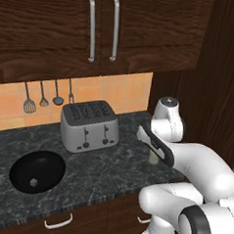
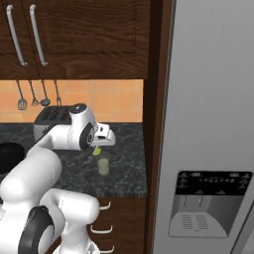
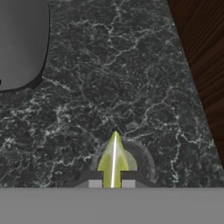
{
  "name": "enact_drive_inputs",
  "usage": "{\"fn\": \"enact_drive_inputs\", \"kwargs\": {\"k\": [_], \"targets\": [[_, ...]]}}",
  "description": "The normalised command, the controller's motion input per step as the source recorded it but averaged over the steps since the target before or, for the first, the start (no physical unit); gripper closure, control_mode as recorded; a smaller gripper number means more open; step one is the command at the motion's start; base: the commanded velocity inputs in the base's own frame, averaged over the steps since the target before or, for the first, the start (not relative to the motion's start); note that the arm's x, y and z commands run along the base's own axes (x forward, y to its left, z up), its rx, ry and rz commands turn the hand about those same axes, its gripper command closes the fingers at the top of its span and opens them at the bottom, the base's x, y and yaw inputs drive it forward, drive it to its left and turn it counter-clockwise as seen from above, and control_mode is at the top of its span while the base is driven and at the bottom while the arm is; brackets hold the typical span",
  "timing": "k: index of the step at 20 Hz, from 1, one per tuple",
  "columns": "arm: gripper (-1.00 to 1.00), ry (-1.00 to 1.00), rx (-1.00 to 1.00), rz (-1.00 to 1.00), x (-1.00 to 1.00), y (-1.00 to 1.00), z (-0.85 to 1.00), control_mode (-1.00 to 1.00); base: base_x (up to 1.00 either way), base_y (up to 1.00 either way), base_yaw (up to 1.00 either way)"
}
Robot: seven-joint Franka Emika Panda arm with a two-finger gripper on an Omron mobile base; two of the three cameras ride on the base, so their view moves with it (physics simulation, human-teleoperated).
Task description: Grab a lemon wedge from the fridge and one ice cube from the ice bowl, and put them in the glass of lemonade.
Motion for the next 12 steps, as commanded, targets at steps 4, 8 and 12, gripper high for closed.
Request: {"fn": "enact_drive_inputs", "kwargs": {"k": [4, 8, 12], "targets": [[1.0, 0.0, 0.0, 0.0, 0.0, 0.0, 0.0, -1.0, 0.0, 0.0, 0.0], [1.0, 0.0, 0.0, 0.0, 0.0, 0.0, 0.05, -1.0, 0.0, 0.0, 0.0], [1.0, 0.0, 0.03, 0.0, 0.0, -0.05, 0.08, -1.0, 0.0, 0.0, 0.0]]}}
